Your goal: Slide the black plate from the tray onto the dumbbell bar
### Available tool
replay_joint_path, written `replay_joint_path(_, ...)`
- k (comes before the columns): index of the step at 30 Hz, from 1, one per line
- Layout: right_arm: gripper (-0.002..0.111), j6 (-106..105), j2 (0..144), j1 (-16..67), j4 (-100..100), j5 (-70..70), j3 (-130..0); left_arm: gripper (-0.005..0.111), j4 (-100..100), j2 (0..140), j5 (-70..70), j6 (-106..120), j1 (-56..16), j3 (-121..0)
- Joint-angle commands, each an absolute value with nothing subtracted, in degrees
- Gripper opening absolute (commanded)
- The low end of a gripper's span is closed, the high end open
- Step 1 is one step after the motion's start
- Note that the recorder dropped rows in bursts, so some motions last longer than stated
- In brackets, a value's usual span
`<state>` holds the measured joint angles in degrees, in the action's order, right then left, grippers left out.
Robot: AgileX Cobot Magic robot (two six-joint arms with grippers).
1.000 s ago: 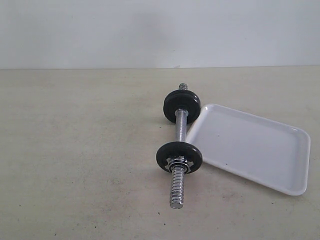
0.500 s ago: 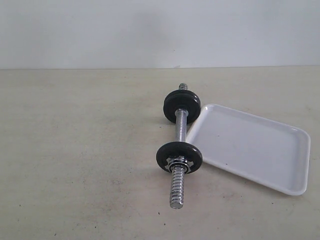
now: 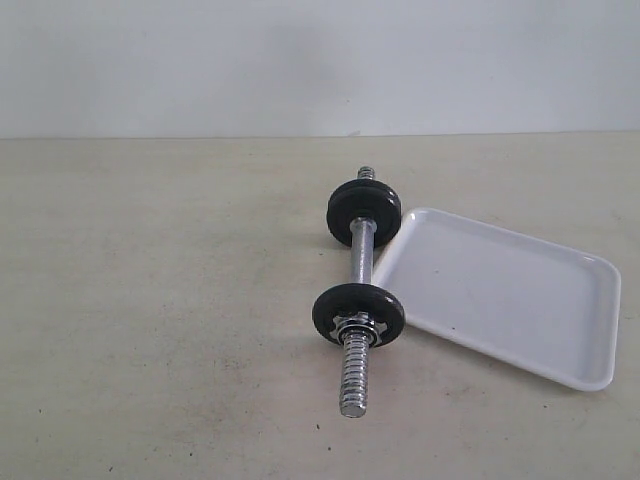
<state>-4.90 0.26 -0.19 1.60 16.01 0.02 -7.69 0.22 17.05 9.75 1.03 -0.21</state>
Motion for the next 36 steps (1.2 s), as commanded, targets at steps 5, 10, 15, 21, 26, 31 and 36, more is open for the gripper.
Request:
replay_joint_path(5,0.004,-5.0,0.0,-1.1,1.2,15.7,0.0,0.004,-8.1,0.0,17.0,10.1,0.7,0.0)
replay_joint_path(10,0.004,-5.0,0.0,-1.1,1.2,15.7,0.0,0.004,-8.1,0.0,17.0,10.1,0.7,0.0)
replay_joint_path(15,0.004,-5.0,0.0,-1.1,1.2,15.7,0.0,0.004,-8.1,0.0,17.0,10.1,0.7,0.0)
replay_joint_path(21,0.004,-5.0,0.0,-0.4,1.2,15.7,0.0,0.004,-8.1,0.0,17.0,10.1,0.7,0.0)
replay_joint_path(26,0.004,-5.0,0.0,0.6,1.2,15.7,0.0,0.004,-8.1,0.0,17.0,10.1,0.7,0.0)
replay_joint_path(31,0.004,-5.0,0.0,0.5,1.2,15.7,0.0,0.004,-8.1,0.0,17.0,10.1,0.7,0.0)
replay_joint_path(36,0.004,-5.0,0.0,0.5,1.2,15.7,0.0,0.004,-8.1,0.0,17.0,10.1,0.7,0.0)
